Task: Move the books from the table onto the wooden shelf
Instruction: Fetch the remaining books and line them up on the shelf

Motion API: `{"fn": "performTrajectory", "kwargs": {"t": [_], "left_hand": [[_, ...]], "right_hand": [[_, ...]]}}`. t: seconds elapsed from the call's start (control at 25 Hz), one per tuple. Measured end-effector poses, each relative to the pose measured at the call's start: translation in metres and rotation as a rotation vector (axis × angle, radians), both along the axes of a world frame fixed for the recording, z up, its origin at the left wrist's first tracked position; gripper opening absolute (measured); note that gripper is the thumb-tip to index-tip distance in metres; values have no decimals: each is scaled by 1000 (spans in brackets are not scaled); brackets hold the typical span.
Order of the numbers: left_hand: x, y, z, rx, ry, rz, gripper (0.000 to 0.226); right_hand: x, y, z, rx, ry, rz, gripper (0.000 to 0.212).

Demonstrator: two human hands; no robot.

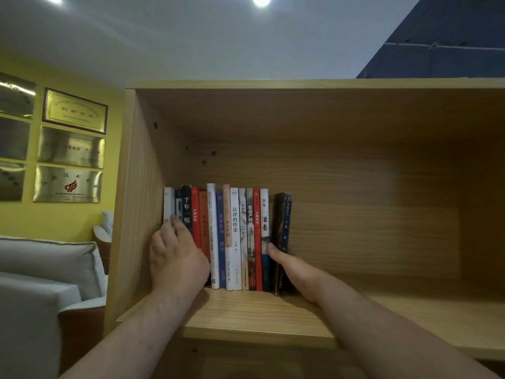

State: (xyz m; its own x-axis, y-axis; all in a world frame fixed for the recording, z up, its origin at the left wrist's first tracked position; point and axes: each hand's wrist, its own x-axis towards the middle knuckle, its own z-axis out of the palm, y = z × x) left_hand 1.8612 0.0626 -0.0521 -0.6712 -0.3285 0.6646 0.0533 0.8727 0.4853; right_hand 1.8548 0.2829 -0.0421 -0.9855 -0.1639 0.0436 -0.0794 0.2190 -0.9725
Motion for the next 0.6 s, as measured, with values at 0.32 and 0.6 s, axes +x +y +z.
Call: {"fn": "performTrajectory", "kwargs": {"t": [0.32, 0.6], "left_hand": [[-10, -1, -3, -34, -155, -282, 122], [-14, -8, 3, -288, -171, -188, 129]], "right_hand": [[5, -2, 7, -103, -41, -31, 45], [12, -7, 6, -114, 6, -43, 48]]}}
